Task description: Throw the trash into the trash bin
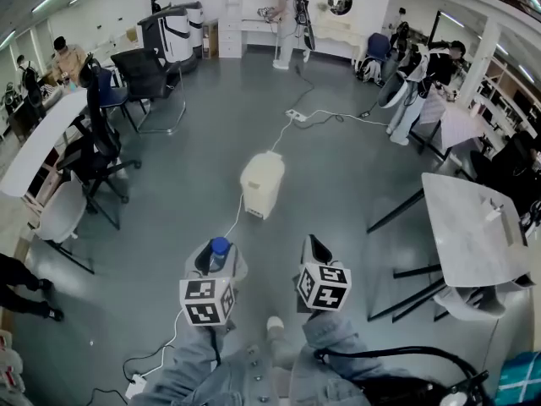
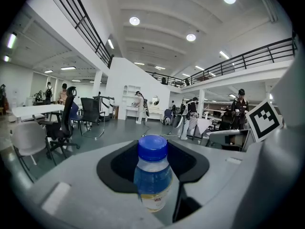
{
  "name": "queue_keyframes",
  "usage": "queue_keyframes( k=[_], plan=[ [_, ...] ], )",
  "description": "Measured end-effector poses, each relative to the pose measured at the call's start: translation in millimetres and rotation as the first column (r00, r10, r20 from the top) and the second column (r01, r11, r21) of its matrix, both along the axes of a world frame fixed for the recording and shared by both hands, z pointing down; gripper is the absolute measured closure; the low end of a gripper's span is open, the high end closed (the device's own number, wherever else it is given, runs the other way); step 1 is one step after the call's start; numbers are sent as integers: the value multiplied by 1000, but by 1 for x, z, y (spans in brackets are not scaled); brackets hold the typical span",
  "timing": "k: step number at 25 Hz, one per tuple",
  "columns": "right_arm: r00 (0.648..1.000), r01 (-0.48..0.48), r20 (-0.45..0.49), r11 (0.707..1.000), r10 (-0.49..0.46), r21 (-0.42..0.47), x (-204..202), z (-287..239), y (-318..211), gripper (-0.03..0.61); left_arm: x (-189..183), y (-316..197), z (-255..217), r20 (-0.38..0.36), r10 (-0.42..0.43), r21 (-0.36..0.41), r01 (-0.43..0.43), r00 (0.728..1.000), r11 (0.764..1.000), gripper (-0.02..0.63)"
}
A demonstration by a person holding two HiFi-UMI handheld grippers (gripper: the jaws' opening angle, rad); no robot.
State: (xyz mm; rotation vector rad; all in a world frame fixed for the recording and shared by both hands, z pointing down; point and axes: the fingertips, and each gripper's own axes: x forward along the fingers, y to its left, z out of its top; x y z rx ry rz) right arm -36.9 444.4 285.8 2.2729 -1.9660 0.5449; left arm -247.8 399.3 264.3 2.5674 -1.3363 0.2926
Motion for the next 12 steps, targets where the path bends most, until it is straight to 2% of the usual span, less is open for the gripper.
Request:
queue_keyframes(
  k=[12],
  plan=[
    [998,40,44,999,-40,-7,95,3,-132,575,100,-127,-13,53,-4,26,3,999,1000,417]
  ],
)
